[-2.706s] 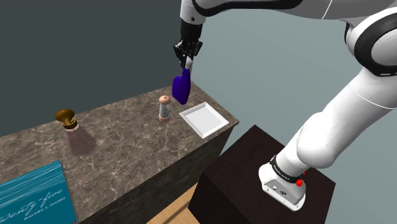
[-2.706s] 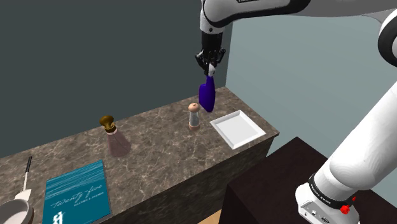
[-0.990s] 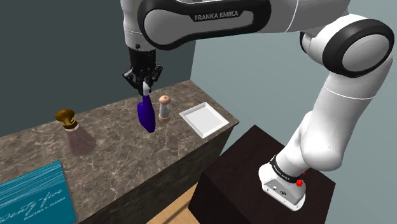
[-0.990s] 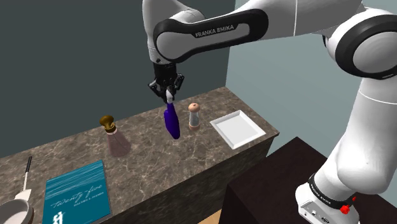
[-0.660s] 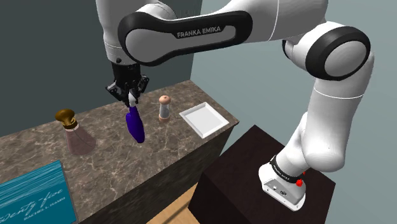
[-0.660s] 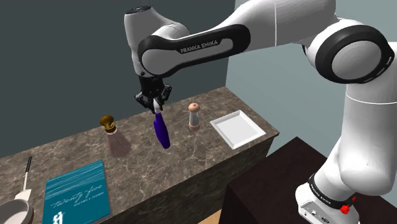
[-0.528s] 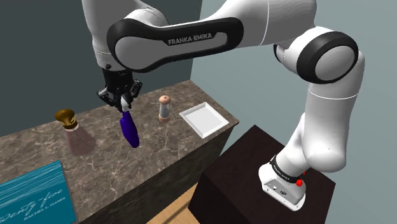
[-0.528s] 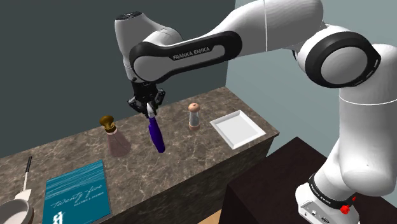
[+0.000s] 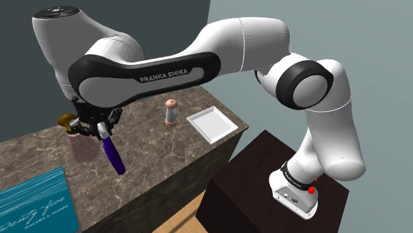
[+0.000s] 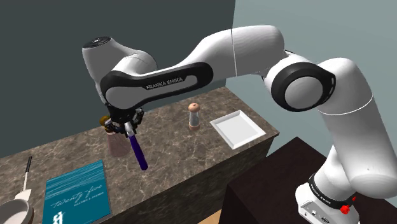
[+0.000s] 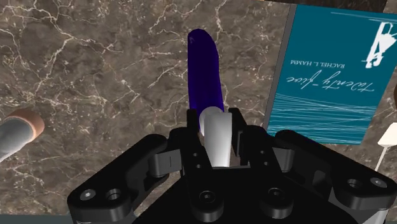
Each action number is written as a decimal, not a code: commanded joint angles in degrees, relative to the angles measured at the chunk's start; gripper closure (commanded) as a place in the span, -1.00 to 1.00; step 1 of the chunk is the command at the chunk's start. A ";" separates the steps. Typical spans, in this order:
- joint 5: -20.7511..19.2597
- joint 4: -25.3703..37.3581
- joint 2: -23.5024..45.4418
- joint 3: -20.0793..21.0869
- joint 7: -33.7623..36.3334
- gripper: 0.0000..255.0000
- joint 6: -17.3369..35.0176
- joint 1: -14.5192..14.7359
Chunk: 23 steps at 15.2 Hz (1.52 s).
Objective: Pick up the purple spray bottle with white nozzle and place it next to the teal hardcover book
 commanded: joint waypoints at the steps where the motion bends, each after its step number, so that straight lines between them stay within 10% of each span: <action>1: -1.04 7.39 5.33 -0.46 1.15 1.00 -2.06 2.94; 4: -2.30 24.17 16.05 -1.56 1.69 1.00 -7.71 8.36; 23: -3.01 11.92 16.86 -1.91 3.33 1.00 4.90 6.51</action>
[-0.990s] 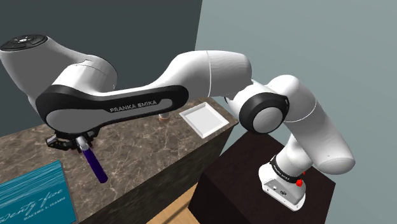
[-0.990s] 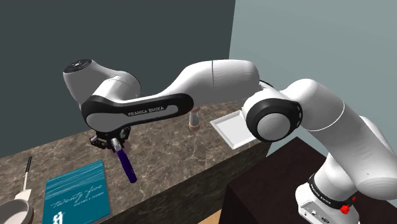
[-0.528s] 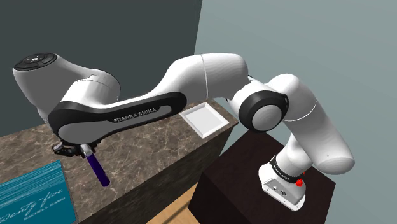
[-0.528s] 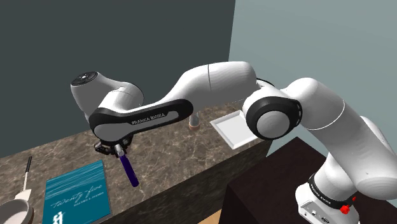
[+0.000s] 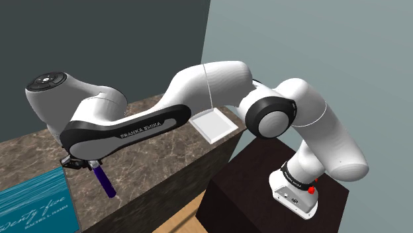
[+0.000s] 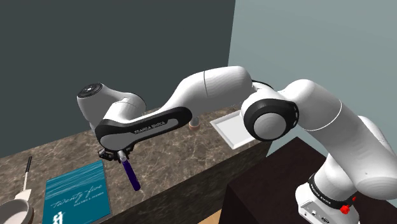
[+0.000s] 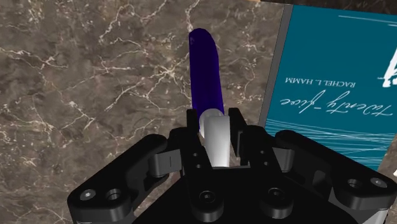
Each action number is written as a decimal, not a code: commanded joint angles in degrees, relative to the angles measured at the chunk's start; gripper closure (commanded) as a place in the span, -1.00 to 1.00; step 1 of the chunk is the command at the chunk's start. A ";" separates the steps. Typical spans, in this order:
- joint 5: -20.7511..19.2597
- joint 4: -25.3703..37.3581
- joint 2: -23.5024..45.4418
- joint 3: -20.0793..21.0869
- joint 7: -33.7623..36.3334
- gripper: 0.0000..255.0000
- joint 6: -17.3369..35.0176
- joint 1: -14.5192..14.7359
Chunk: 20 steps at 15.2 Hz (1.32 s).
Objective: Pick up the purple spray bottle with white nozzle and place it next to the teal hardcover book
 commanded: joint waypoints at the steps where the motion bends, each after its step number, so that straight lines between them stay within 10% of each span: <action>1: -0.03 -0.17 0.03 0.00 0.08 1.00 0.24 0.03; 6: -0.03 -0.17 0.03 -0.01 0.08 1.00 0.24 0.03; 7: -0.03 -0.16 0.03 -0.01 0.09 -1.00 0.23 0.04; 20: 0.54 3.42 -2.10 0.39 -0.46 -1.00 -5.35 0.49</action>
